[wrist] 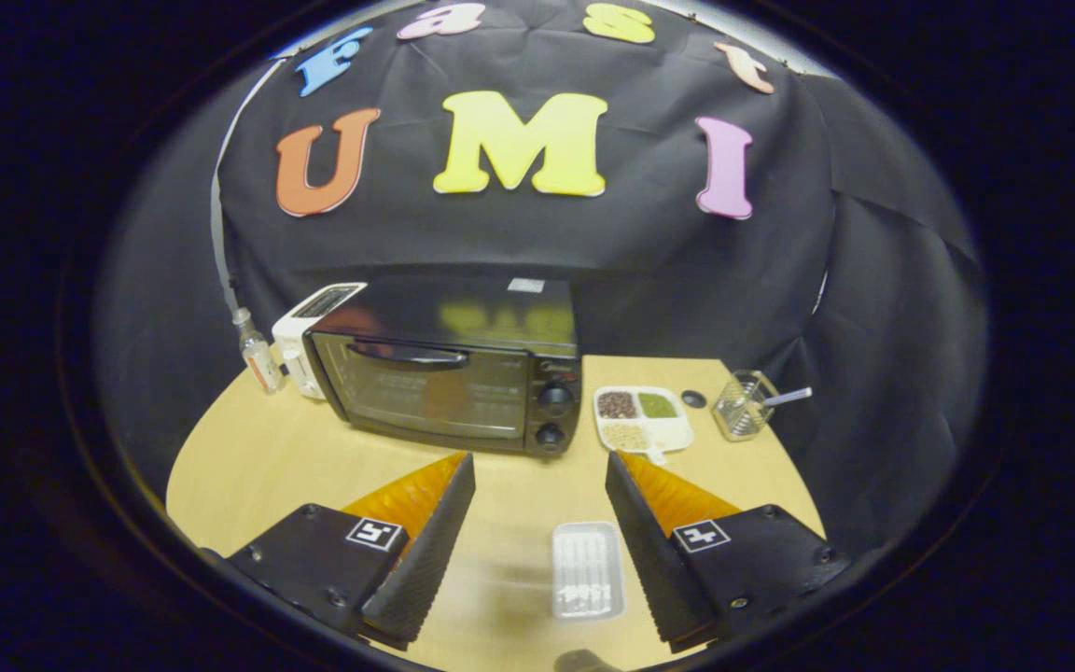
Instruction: Open the toaster oven, put the food inside, and close the toaster oven door.
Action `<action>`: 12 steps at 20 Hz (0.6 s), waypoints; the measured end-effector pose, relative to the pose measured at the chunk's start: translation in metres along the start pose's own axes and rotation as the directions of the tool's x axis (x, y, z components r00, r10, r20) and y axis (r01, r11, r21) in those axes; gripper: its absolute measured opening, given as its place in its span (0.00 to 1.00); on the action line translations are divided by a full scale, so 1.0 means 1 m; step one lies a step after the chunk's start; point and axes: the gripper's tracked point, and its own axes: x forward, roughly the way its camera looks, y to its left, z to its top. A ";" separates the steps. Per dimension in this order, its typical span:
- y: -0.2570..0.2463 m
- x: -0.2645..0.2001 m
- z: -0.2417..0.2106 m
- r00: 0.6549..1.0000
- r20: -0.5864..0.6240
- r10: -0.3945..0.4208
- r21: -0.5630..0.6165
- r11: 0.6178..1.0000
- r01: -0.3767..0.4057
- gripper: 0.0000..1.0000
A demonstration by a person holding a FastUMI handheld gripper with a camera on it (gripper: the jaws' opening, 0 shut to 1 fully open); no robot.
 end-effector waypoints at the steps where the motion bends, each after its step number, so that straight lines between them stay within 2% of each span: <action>1: -0.016 -0.012 0.011 1.000 0.029 -0.008 -0.006 1.000 0.009 0.91; 6: -0.082 -0.080 0.076 0.979 0.203 0.001 -0.008 1.000 0.000 0.92; 8: -0.104 -0.107 0.100 0.961 0.277 0.019 0.004 1.000 -0.021 1.00; 12: -0.142 -0.151 0.127 0.925 0.378 0.048 0.040 0.997 -0.068 1.00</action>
